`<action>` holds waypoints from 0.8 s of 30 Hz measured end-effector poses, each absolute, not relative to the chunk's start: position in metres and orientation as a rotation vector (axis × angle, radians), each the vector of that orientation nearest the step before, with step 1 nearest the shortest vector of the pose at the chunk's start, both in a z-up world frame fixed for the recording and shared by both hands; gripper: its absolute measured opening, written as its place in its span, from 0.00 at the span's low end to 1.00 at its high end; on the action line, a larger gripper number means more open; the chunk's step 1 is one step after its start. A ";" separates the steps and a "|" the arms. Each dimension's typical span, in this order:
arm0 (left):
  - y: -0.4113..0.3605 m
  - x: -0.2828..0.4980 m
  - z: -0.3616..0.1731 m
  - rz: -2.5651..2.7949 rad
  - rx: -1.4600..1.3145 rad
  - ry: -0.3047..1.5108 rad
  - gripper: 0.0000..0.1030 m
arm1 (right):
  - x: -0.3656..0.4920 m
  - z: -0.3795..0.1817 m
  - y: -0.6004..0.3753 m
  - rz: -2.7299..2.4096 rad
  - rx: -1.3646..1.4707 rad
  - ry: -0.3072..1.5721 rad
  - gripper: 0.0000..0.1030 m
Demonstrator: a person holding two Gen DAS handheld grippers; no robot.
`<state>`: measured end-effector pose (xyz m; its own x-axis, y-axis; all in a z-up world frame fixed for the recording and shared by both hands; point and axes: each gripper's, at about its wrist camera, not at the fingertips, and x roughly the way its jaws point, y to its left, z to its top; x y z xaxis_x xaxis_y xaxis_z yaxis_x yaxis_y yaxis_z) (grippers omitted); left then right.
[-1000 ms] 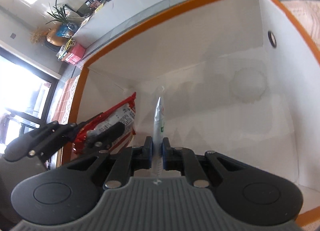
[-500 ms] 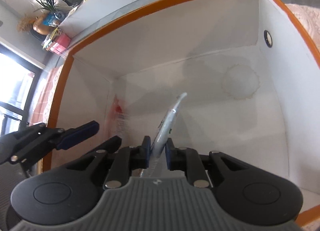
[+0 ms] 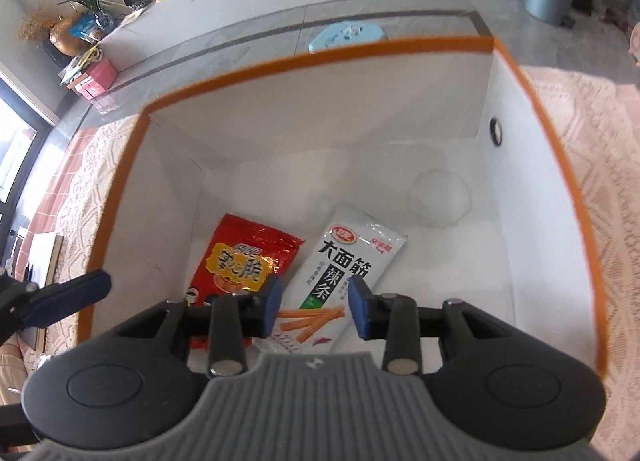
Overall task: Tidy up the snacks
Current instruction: 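Withdraw both tools from the box back toward the snack pile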
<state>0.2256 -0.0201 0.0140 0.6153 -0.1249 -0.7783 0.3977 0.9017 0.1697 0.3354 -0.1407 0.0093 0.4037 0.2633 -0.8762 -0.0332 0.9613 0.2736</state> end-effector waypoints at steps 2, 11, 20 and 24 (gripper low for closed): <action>-0.017 0.218 0.022 -0.305 0.328 0.844 0.50 | 0.326 0.021 -0.143 0.197 0.226 1.121 0.34; -0.005 0.166 0.063 -0.257 0.244 0.784 0.62 | 0.271 0.075 -0.148 0.229 0.150 0.996 0.39; 0.020 0.102 0.074 -0.203 0.112 0.759 0.74 | 0.177 0.110 -0.164 0.275 0.124 0.836 0.39; 0.030 0.081 0.062 -0.167 0.066 0.778 0.75 | 0.132 0.108 -0.171 0.281 0.112 0.785 0.39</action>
<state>0.0814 0.0303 0.0623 0.6999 -0.1261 -0.7030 0.1744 0.9847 -0.0030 0.1318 -0.1707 0.1080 0.6727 0.2906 -0.6805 -0.2081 0.9568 0.2029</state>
